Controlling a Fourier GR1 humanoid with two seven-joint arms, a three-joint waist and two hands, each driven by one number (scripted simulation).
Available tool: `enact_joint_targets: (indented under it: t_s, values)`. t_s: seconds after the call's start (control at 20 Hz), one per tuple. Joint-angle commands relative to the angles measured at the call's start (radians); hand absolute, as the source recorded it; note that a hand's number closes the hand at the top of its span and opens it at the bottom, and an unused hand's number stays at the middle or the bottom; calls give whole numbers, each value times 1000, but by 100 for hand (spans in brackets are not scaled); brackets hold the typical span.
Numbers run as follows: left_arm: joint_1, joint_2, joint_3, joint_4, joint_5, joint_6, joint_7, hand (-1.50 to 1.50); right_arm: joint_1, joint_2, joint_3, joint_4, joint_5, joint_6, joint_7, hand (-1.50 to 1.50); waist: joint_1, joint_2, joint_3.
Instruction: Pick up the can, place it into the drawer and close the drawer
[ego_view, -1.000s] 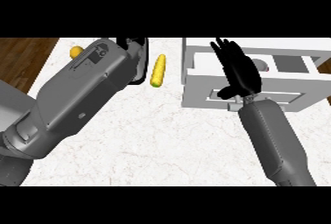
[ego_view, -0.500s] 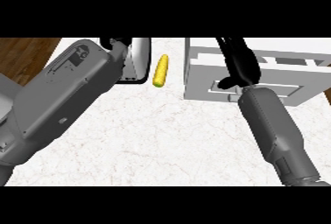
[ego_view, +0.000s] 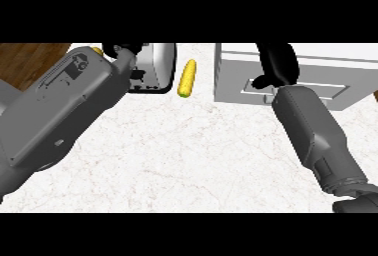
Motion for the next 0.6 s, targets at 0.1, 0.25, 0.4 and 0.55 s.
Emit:
enact_joint_targets:
  t_s: [0.1,0.25,0.4,0.55]
  values:
    - [27,57,21,-48,-6,-31,33,-150,-88,-36,-37,114,0,-68,-3,-150,15,13,6]
    - [38,29,6,-67,-26,6,27,-150,-132,-62,-49,142,-2,-58,-5,-150,18,16,6]
    - [44,25,-1,-75,-33,4,34,-150,-179,-82,-51,173,8,-27,20,-150,25,22,6]
    - [73,28,-4,-127,-35,11,33,-150,-220,-98,-61,190,7,-1,45,-150,47,21,6]
